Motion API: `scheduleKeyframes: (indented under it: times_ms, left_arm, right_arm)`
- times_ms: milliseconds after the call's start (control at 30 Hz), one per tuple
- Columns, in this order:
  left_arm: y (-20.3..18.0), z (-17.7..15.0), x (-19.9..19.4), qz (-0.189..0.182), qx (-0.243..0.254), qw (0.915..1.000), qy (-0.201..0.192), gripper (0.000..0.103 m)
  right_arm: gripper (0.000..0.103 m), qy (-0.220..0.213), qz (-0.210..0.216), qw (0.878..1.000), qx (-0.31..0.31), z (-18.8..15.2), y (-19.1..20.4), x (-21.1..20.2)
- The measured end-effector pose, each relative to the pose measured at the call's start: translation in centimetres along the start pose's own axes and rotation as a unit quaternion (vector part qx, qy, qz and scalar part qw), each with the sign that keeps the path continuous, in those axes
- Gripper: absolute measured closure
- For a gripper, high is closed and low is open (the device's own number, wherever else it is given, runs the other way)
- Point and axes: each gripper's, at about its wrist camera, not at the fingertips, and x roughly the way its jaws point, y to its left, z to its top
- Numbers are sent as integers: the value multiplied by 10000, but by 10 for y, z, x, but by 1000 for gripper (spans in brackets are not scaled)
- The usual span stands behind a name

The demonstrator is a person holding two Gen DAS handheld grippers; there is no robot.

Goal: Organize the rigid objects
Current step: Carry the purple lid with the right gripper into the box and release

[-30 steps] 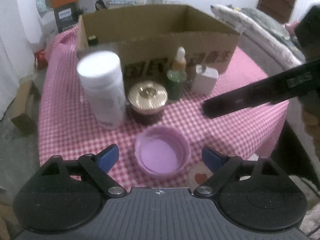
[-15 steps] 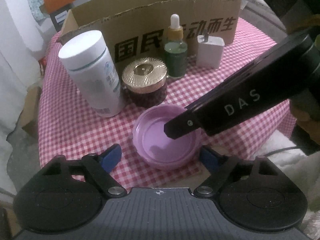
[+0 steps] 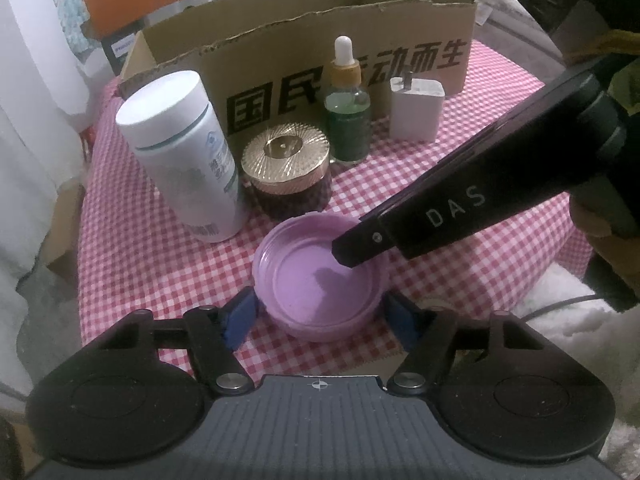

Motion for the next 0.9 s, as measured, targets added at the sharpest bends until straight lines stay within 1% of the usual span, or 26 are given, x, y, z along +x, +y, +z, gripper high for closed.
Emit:
scheduleKeyframes:
  times_ms: [133,233,300,400,467,533,600,667,733,800,900]
  left_arm:
    - [-2,3,-15,26,53,9999,-158,33]
    - [-2,10,-37,93,95,9991,-407,33]
    - [0,18,-56,213,180,9975,-655,33]
    - [3,36,-80,468,359,9925,-1074,33]
    - [8,52,-93,569,457,9889,-1296,33]
    - [13,69,-99,593,501,9870,-1405,33]
    - [21,89,-102,558,533,9861,-1474,33]
    - [28,109,-100,514,597,9858,-1483,32]
    - [34,128,-93,438,616,9874,-1387,33]
    - [41,147,-80,321,625,9901,-1216,33]
    - [52,168,-52,85,548,9948,-851,33]
  right_arm:
    - [84,-80,0,10000,-13,-1,4,-6]
    - [84,-253,3,9996,-130,3,14,-24]
    - [83,-468,13,9985,-286,11,24,-40]
    - [83,-862,19,9946,-581,28,38,-67]
    - [83,-1120,13,9908,-762,42,45,-84]
    - [83,-1314,-6,9873,-891,59,48,-98]
    - [83,-1406,7,9859,-904,77,45,-108]
    - [83,-1456,-20,9851,-915,97,41,-115]
    - [83,-1413,-33,9861,-868,117,31,-117]
    - [83,-1269,-42,9888,-781,138,18,-113]
    - [83,-904,3,9946,-510,166,-8,-95]
